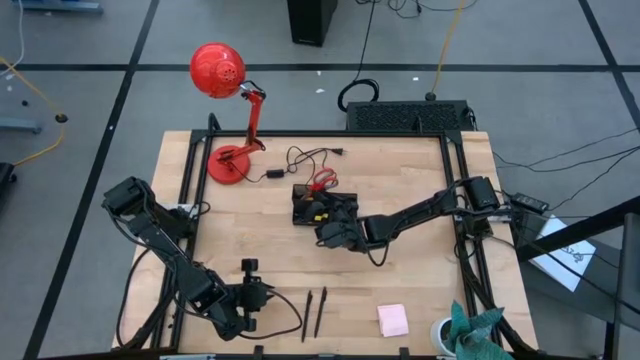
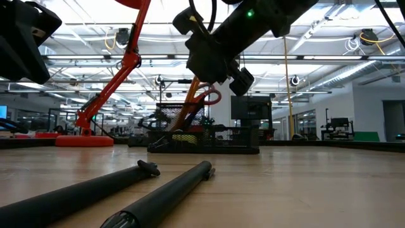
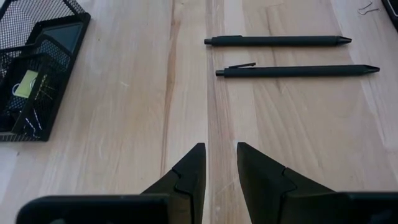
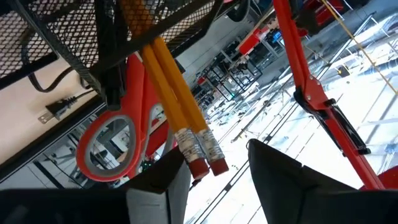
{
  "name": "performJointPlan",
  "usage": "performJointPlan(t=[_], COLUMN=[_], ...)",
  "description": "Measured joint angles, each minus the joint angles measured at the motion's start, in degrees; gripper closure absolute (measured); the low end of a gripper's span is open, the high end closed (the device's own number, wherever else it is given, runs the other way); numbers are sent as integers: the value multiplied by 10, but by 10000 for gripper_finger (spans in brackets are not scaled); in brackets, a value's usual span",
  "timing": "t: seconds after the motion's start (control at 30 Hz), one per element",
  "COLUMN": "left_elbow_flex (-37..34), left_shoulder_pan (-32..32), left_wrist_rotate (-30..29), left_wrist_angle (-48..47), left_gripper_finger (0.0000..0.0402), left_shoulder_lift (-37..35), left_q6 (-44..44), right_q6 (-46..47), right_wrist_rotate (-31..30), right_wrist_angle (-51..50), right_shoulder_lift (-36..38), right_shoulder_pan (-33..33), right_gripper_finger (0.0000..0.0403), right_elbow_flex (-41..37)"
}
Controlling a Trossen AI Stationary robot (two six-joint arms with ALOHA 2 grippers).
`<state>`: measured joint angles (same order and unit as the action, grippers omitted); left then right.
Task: Pick and place office supplies into organizer
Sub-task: Adjust the orange pencils
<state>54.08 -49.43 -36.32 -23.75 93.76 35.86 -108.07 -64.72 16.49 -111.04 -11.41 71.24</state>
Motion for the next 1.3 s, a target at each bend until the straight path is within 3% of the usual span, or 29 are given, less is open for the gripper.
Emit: performJointPlan(t=[0.67, 1.1, 1.3], left_elbow_flex=[0, 0, 0], left_shoulder_pan=[0, 0, 0], left_wrist_rotate=[0, -1, -2], left_wrist_angle=[0, 0, 0], left_gripper_finger=[305, 305, 305], left_shoulder_lift=[0, 0, 0], left_q6=[4, -5, -18], right_q6=[55, 72, 83], right_wrist_rotate=[-30, -35, -36], right_wrist_angle=[-36, -49, -52], right_shoulder_lift=[8, 44, 62], right_shoulder_pan=[-6, -46, -106], right_gripper_finger=[254, 254, 255], right_elbow_flex=[0, 0, 0])
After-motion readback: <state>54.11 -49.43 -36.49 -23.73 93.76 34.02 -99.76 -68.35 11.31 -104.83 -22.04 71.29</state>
